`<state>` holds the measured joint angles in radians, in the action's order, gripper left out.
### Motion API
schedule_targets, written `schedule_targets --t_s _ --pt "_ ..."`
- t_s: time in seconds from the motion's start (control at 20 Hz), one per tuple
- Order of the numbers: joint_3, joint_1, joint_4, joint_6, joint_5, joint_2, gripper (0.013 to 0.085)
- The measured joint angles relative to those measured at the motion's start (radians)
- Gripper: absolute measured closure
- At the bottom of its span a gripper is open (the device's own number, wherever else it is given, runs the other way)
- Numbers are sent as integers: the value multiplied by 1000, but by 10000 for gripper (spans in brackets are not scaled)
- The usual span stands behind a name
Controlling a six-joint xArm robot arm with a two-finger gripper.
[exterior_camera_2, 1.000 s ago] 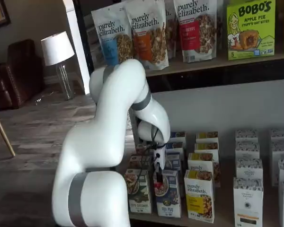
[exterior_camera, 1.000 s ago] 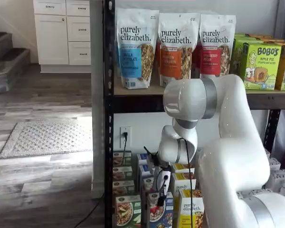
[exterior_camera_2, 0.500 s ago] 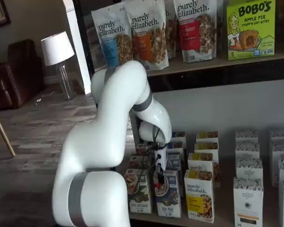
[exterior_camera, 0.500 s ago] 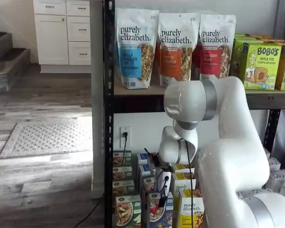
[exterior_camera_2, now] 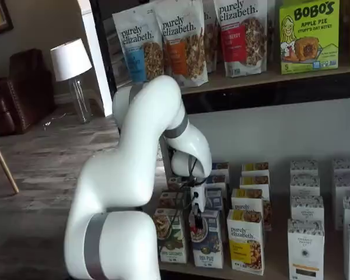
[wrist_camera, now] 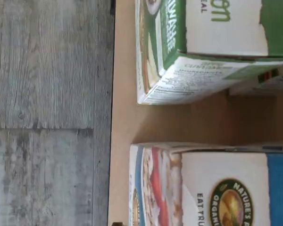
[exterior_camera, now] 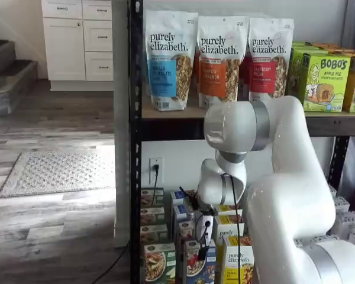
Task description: Pick up the blue and white box that is on the bottom shelf, the second box from the left
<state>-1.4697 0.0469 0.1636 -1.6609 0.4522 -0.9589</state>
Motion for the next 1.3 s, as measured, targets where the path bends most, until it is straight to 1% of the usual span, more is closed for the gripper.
schedule_targets --t_s 0.35,0.8,1.15,1.25,1.3 --pt "-2 1 -14 13 -6 -10 130" --pt "-14 2 -7 8 13 -19 130" --pt "-1 3 -5 7 4 -15 130" --pt "3 4 -3 6 -3 -13 210" --pt "4 4 -3 6 -4 -12 210"
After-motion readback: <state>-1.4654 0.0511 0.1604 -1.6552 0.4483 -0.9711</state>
